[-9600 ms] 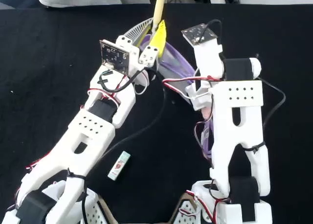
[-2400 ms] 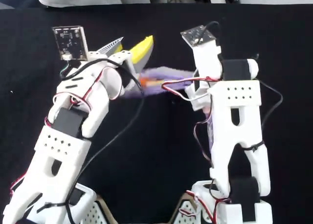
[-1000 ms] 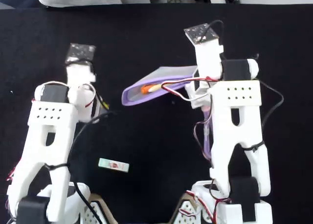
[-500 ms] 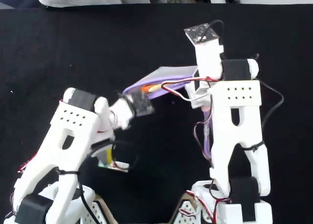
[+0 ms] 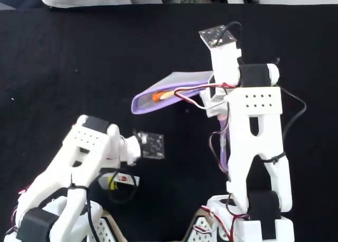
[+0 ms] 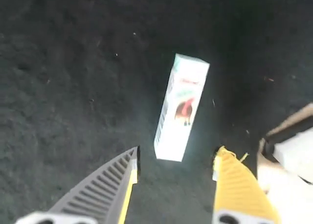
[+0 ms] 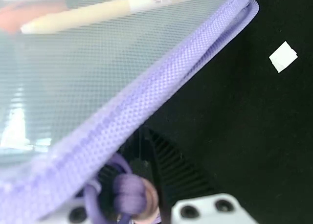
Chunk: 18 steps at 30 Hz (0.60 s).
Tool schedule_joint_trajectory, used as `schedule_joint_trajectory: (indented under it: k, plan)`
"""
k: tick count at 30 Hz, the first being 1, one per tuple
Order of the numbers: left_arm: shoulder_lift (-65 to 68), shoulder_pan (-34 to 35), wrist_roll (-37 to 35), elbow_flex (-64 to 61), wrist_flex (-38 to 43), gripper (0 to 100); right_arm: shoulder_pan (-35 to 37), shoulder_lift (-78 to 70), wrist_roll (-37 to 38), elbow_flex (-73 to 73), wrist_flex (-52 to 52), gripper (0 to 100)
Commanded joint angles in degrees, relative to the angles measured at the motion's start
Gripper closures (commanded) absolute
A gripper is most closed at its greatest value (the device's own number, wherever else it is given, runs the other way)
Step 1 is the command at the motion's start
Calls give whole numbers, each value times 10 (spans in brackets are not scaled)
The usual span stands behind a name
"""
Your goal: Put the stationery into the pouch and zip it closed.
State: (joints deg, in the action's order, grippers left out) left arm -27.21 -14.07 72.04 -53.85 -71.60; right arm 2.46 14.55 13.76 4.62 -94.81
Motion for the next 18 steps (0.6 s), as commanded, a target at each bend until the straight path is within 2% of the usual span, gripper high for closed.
schedule_joint_trajectory:
  k: [1, 9, 15, 18]
  plan:
    - [-3, -17, -1, -21, 57, 748, -2, 14, -5, -32, 9, 987]
    - [1, -36, -1, -46, 91, 749, -2, 14, -4, -31, 9, 987]
    - [2, -38, 3, -47, 92, 891, -2, 14, -4, -29, 9, 987]
    - [2, -53, 2, -53, 92, 912, -2, 14, -4, -29, 8, 987]
